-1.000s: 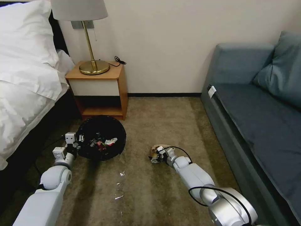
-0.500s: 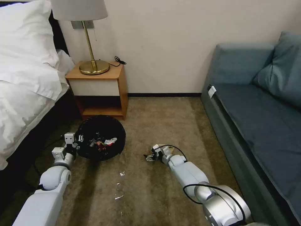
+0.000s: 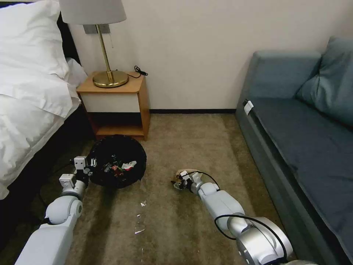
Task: Pick up the trash bin, then pick up the garbage on the floor and place it into the trash bin.
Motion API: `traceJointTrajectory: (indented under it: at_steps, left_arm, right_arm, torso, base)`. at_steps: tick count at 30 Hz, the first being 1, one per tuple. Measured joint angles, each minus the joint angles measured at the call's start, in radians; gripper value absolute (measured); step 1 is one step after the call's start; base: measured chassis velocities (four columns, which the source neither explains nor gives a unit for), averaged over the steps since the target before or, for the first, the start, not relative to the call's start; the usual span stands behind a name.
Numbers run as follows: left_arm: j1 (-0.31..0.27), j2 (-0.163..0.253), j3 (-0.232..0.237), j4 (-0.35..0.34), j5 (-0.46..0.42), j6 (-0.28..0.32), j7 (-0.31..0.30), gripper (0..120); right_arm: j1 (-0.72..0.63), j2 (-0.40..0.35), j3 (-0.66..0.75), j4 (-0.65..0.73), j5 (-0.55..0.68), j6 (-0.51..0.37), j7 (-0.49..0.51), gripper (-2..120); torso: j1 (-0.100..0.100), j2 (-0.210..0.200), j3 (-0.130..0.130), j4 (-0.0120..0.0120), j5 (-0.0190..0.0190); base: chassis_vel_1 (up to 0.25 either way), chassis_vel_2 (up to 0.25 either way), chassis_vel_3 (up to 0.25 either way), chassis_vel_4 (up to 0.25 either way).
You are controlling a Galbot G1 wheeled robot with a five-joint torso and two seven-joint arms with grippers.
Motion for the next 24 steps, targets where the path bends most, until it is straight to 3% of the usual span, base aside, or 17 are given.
traceJointTrajectory:
  at_steps: [2,8,10,12,24]
  left_arm:
    - [0.007,0.002,-0.004,-0.005,-0.001,0.000,0.000,4]
    - [0.020,0.005,-0.017,-0.014,-0.005,-0.002,0.000,4]
    - [0.032,0.006,-0.027,-0.020,-0.005,-0.004,0.000,4]
    - [0.035,0.007,-0.029,-0.022,-0.005,-0.005,0.000,4]
    - [0.022,0.013,-0.021,-0.013,-0.008,-0.008,0.000,4]
  right_arm:
    - [0.001,0.004,0.008,-0.003,-0.001,0.000,-0.001,35]
    - [-0.004,0.007,0.015,-0.003,-0.002,-0.001,-0.004,19]
    - [-0.017,0.007,0.022,0.007,-0.003,0.000,-0.008,5]
    - [-0.021,0.007,0.028,0.015,0.000,0.000,-0.010,1]
    - [-0.067,-0.047,0.048,0.201,0.089,0.048,-0.097,0]
  torso:
    - [0.000,0.000,0.000,0.0000,-0.0001]
    - [0.000,0.000,0.000,0.0001,0.0000]
    - [0.000,0.000,0.000,0.0001,0.0000]
    - [0.000,0.000,0.000,0.0001,0.0000]
    - [0.000,0.000,0.000,0.0003,0.0000]
  base:
    - [0.000,0.000,0.000,0.000]
    - [0.000,0.000,0.000,0.000]
    - [0.000,0.000,0.000,0.000]
    - [0.000,0.000,0.000,0.000]
    - [0.000,0.000,0.000,0.000]
